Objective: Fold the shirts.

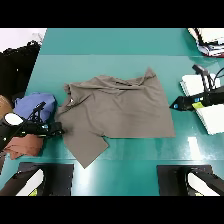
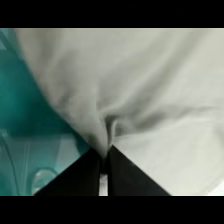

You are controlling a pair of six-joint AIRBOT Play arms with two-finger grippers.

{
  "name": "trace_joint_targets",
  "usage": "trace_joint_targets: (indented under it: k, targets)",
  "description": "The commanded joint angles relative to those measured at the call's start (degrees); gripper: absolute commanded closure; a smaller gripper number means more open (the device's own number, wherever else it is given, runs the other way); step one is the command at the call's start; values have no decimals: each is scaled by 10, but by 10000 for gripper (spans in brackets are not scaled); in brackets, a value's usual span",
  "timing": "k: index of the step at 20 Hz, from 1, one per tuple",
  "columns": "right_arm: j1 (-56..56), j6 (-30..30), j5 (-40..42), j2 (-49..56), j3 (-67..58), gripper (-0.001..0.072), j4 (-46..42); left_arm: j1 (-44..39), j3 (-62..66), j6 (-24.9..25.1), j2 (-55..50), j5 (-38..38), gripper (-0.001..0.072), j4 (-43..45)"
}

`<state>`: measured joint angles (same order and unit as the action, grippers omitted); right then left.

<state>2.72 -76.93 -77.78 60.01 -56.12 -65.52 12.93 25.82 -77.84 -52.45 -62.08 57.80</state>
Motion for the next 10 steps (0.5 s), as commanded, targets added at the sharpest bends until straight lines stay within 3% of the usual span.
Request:
trace_joint_targets:
  k: [1,2,3,4,5,7,10]
  targets:
    - [-67,0,-25,-1,73,294,-2,0,35,3,1,-22,680,-12]
    - [-101,0,-31,-1,99,259,-2,0,54,3,1,-31,680,-12]
    - [-135,1,-37,-1,123,136,-2,0,70,4,1,-36,680,-12]
    - [-170,1,-39,-1,148,121,-1,0,85,4,1,-40,680,-13]
    - [-197,2,-36,-1,170,133,0,0,96,3,1,-40,680,-13]
    - [-235,21,-23,-1,214,250,17,0,107,3,1,-35,680,-15]
    - [-237,26,16,0,261,257,52,0,107,3,1,-31,680,-17]
